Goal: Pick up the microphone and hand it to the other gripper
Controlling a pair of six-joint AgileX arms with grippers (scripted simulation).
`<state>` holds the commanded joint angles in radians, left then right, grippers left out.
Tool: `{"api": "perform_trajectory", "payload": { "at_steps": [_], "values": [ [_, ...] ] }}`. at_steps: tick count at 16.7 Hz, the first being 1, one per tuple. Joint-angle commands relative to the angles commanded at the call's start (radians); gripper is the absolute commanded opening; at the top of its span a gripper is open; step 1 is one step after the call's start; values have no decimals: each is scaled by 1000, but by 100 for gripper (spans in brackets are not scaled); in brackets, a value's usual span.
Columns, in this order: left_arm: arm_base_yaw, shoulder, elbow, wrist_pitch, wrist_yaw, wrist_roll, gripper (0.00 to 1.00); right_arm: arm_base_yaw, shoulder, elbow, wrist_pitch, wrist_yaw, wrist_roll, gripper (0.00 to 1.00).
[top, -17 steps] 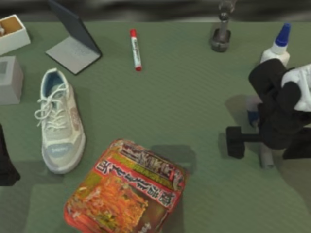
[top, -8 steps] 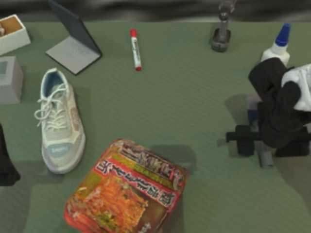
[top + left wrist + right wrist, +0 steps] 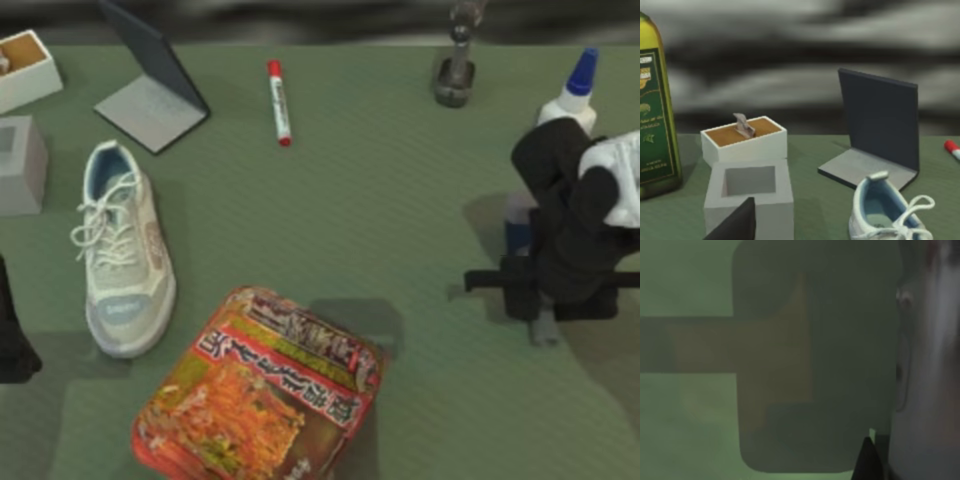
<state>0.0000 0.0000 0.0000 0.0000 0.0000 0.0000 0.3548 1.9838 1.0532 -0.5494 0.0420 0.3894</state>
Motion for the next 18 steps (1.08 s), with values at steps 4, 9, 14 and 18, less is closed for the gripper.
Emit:
{"api": "perform_trajectory", "payload": {
  "at_steps": [4, 9, 14, 18],
  "values": [
    [0, 0, 0, 0, 0, 0, 100, 2, -45, 18, -7, 9, -13, 0],
    [0, 0, 0, 0, 0, 0, 100, 5, -84, -23, 196, -65, -66, 0],
    [0, 0, 0, 0, 0, 0, 100, 2, -166, -124, 592, -195, -159, 0],
    [0, 0, 0, 0, 0, 0, 100, -3, -258, -225, 965, -312, -245, 0]
  ]
}}
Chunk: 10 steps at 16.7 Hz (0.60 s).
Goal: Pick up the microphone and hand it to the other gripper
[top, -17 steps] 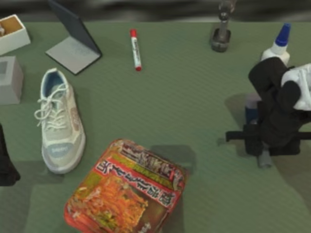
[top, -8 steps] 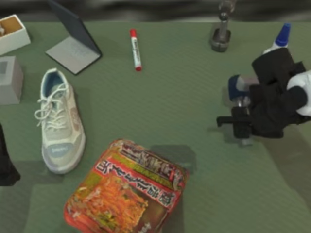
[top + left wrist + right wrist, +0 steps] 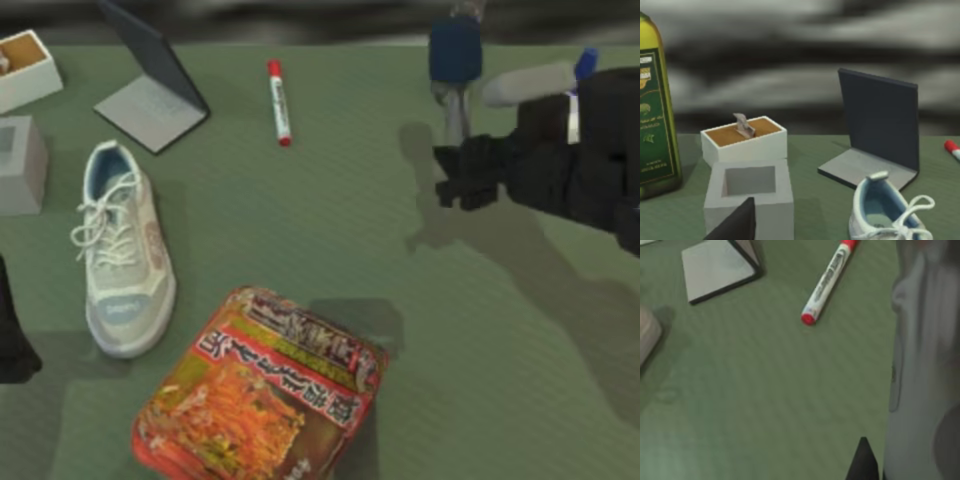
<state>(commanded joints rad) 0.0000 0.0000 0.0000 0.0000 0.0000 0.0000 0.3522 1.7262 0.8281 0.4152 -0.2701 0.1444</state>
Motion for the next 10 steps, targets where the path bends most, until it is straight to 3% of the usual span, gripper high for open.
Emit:
{"api": "perform_trajectory", "payload": {
  "at_steps": [6, 10],
  "values": [
    [0, 0, 0, 0, 0, 0, 100, -9, -143, -112, 389, -134, -106, 0],
    [0, 0, 0, 0, 0, 0, 100, -11, -176, -132, 446, -158, -127, 0]
  ]
}}
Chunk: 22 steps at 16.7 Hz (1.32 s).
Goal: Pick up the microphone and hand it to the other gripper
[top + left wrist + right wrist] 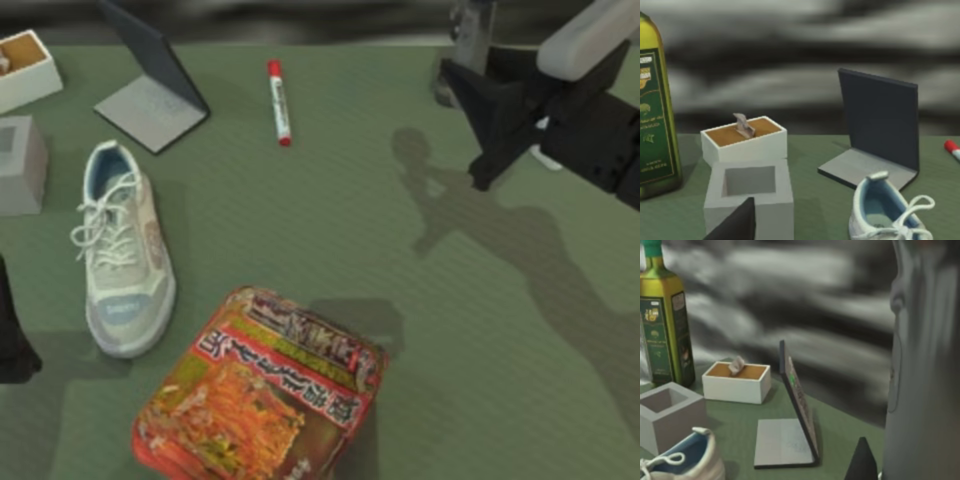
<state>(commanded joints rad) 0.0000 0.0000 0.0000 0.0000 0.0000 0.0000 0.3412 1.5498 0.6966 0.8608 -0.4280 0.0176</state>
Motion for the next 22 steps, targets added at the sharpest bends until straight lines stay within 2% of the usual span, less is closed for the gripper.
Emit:
{"api": "perform_trajectory", "payload": {
  "at_steps": [4, 5, 7, 12, 14, 22],
  "values": [
    [0, 0, 0, 0, 0, 0, 100, 8, 4, 6, -2, 4, 3, 0],
    [0, 0, 0, 0, 0, 0, 100, 21, 7, 9, -1, 16, 3, 0],
    [0, 0, 0, 0, 0, 0, 100, 69, 17, 21, 3, 63, 3, 0],
    [0, 0, 0, 0, 0, 0, 100, 236, 43, 60, 13, 225, 9, 0],
    [0, 0, 0, 0, 0, 0, 100, 281, 47, 70, 15, 269, 11, 0],
    [0, 0, 0, 0, 0, 0, 100, 288, 47, 72, 16, 276, 11, 0]
  ]
}}
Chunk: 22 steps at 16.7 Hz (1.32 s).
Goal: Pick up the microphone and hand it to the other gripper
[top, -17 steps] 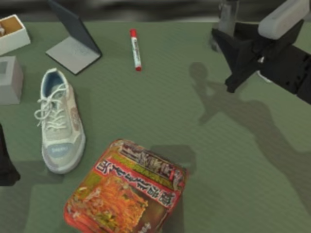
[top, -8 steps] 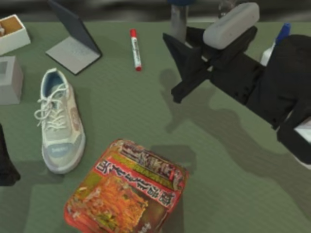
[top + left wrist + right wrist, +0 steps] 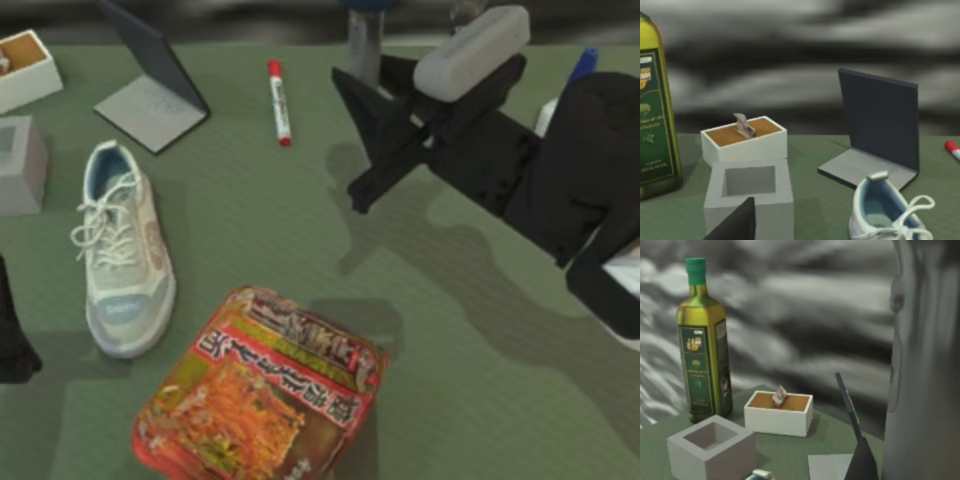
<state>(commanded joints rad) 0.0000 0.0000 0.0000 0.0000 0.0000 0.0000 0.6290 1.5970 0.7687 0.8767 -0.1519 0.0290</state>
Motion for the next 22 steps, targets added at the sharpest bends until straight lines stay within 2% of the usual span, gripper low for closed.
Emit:
{"api": "perform_trajectory", "payload": {
  "at_steps": [4, 7, 17, 22],
  "values": [
    [-6, 13, 10, 7, 9, 0, 100, 0, 0, 0, 0, 0, 0, 0],
    [-46, 111, 82, 55, 70, 2, 100, 0, 0, 0, 0, 0, 0, 0],
    [-279, 874, 495, 328, 427, 12, 100, 0, 0, 0, 0, 0, 0, 0],
    [-366, 1132, 654, 436, 560, 17, 100, 0, 0, 0, 0, 0, 0, 0]
  ]
}}
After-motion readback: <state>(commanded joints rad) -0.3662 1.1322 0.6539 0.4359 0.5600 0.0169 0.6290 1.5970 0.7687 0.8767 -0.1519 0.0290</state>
